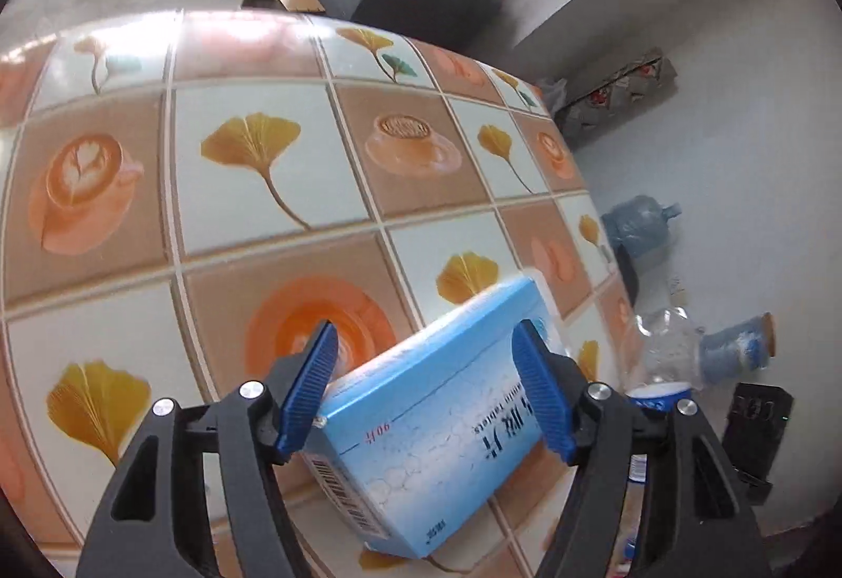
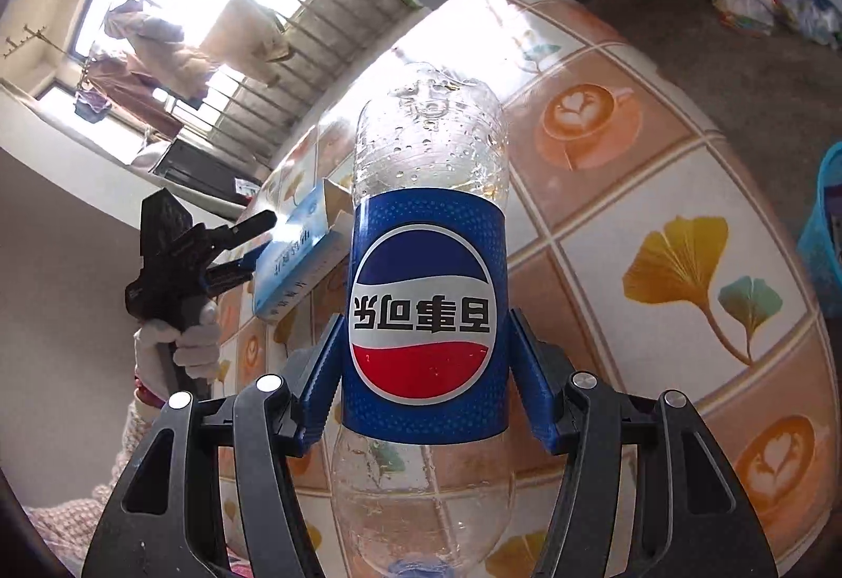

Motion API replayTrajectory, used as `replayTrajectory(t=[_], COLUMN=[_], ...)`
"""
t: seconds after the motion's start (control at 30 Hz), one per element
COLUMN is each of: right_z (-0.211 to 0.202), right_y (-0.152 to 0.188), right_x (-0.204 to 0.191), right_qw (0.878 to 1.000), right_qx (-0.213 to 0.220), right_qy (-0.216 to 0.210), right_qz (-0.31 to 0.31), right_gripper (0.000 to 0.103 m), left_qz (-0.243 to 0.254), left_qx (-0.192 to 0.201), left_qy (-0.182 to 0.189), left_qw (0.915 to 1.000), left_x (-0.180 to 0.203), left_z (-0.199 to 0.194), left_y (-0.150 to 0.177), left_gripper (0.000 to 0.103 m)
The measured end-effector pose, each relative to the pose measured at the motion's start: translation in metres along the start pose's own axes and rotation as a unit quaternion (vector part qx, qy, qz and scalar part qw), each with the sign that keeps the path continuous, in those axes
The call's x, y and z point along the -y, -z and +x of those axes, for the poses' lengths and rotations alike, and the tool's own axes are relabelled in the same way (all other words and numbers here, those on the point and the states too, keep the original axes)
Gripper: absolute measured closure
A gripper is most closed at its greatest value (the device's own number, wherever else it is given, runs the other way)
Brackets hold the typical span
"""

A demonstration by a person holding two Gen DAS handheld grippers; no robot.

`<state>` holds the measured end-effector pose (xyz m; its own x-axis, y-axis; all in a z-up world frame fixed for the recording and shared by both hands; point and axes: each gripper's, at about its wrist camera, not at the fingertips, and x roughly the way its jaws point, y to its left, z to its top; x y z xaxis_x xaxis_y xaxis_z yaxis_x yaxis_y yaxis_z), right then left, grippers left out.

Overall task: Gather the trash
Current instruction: 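Grasp the Pepsi bottle with the right tool while the left tool grasps the blue medicine box, then lift the blue box and Pepsi bottle and carry them toward the blue basket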

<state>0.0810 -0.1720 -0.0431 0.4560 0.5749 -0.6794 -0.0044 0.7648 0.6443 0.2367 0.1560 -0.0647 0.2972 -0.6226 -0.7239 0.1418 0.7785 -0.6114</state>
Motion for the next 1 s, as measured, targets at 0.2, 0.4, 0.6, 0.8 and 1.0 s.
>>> replayTrajectory(t=[0.2,0.4,0.6,0.8,1.0], right_z=[-0.017,-0.026,-0.027,-0.045,-0.073], right_y=[-0.006,0.006,0.011,0.015,0.032], right_x=[0.01,0.024,0.028,0.04,0.054], right_qw=[1.0,1.0,1.0,0.999,0.998], right_qx=[-0.004,-0.004,0.014,0.027,0.037], right_qy=[0.011,0.017,0.021,0.029,0.054], right_qz=[-0.018,-0.016,-0.01,-0.009,-0.013], right_gripper=[0.045,0.045,0.046,0.047,0.047], left_qz=[0.028,0.217,0.315,0.268,0.225], left_qx=[0.008,0.011,-0.004,-0.012,-0.024], left_qy=[-0.023,-0.158,-0.246,-0.242,-0.211], left_qw=[0.9993,0.9633,0.9167,0.9323,0.9509], left_x=[0.033,0.104,0.123,0.119,0.135], left_z=[-0.018,0.014,0.048,0.052,0.044], left_y=[0.047,0.062,0.082,0.086,0.12], left_gripper=[0.034,0.023,0.023,0.028,0.028])
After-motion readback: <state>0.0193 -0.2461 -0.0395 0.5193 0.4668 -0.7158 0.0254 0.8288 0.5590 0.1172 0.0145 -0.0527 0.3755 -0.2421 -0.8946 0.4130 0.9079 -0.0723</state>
